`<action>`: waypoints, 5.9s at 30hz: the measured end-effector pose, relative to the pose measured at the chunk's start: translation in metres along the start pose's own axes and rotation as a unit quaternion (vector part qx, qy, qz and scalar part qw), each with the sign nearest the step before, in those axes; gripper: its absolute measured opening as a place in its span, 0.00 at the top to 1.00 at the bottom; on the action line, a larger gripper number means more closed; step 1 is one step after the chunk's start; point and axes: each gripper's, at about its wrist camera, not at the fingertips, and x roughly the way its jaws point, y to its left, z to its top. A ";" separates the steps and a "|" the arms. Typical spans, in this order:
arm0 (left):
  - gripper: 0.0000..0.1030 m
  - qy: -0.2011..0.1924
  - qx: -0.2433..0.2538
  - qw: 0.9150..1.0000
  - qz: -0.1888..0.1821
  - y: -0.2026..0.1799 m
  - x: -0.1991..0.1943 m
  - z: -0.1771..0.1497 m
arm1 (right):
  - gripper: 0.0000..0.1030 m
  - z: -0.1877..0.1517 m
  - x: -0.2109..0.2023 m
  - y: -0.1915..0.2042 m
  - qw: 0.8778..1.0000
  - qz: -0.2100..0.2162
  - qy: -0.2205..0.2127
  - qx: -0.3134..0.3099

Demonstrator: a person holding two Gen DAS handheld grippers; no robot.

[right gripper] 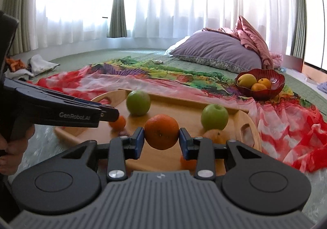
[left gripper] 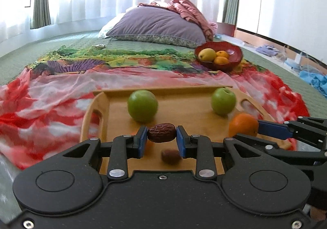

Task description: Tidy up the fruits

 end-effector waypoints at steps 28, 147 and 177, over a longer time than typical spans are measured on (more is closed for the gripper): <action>0.72 0.065 -0.047 0.996 0.047 0.043 0.095 0.023 | 0.60 0.021 0.104 -0.028 0.995 -0.035 0.089 0.038; 0.00 0.045 -0.031 0.995 0.078 -0.001 -0.028 -0.095 | 0.04 -0.067 -0.014 -0.015 0.989 -0.099 0.068 0.088; 0.00 0.052 -0.022 0.993 0.107 -0.009 -0.002 -0.100 | 0.00 -0.088 0.004 -0.014 0.988 -0.113 0.076 0.068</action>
